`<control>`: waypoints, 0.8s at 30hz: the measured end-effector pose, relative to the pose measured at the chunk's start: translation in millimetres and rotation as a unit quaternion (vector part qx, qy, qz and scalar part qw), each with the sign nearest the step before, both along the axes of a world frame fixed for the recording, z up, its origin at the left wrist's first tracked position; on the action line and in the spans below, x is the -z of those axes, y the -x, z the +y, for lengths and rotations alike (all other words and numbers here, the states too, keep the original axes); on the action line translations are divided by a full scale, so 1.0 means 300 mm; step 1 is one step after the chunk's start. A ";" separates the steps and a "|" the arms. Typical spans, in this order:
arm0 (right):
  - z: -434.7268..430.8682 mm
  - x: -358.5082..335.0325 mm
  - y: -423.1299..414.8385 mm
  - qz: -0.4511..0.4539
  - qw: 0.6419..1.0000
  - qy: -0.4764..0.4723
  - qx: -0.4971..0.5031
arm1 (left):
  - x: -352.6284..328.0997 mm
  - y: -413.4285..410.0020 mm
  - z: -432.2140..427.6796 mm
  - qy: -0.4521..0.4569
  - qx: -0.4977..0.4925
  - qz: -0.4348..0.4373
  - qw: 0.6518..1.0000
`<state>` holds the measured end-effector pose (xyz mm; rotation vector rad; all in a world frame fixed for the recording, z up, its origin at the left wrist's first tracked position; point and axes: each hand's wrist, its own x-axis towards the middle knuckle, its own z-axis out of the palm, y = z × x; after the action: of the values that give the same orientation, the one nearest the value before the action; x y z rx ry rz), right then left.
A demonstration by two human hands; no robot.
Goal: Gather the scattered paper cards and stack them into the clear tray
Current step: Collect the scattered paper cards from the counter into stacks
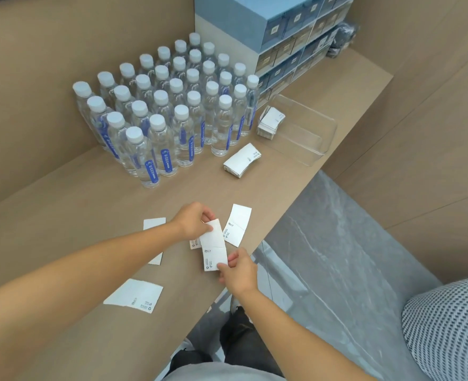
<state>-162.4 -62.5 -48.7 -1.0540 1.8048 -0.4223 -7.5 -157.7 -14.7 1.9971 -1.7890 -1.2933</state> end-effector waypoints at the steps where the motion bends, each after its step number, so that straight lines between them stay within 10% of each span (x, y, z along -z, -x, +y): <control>1: -0.022 -0.014 0.013 -0.012 1.000 0.002 0.013 | -0.010 0.012 -0.021 0.005 0.003 -0.001 1.000; 16: -0.208 -0.055 0.129 -0.046 0.999 -0.025 0.017 | 0.000 0.040 -0.135 -0.005 -0.019 -0.018 1.000; 24: -0.433 -0.054 0.200 -0.032 0.998 -0.007 -0.059 | 0.034 0.022 -0.057 -0.175 -0.162 0.072 0.968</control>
<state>-222.3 -192.3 -32.6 -1.1193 1.6761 -0.3672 -14.0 -174.9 -24.7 2.1814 -1.1681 -1.6755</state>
